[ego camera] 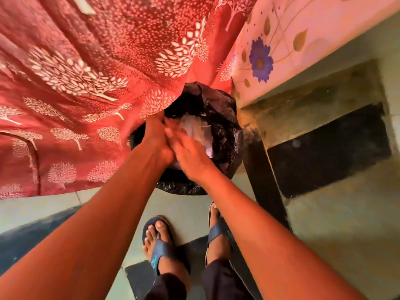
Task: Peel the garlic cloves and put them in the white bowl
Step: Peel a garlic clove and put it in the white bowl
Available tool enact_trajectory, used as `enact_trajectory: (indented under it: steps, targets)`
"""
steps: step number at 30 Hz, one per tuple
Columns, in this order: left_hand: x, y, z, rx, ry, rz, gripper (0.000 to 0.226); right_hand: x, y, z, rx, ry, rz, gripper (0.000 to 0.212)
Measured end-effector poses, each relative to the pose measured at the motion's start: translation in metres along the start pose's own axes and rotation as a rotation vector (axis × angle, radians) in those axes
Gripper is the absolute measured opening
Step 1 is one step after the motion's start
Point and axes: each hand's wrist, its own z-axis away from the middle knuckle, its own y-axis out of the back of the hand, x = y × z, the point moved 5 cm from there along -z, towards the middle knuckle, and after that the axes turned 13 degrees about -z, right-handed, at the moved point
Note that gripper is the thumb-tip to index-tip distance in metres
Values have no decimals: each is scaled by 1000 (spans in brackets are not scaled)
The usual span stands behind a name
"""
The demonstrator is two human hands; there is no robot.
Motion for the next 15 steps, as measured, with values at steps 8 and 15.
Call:
enact_trajectory:
  steps: [8, 15]
  targets:
    - [-7, 0, 33, -84, 30, 70, 56, -18, 0, 9, 86, 240, 266, 50]
    - [-6, -6, 127, -44, -67, -257, 43, -55, 38, 49, 365, 153, 411, 51]
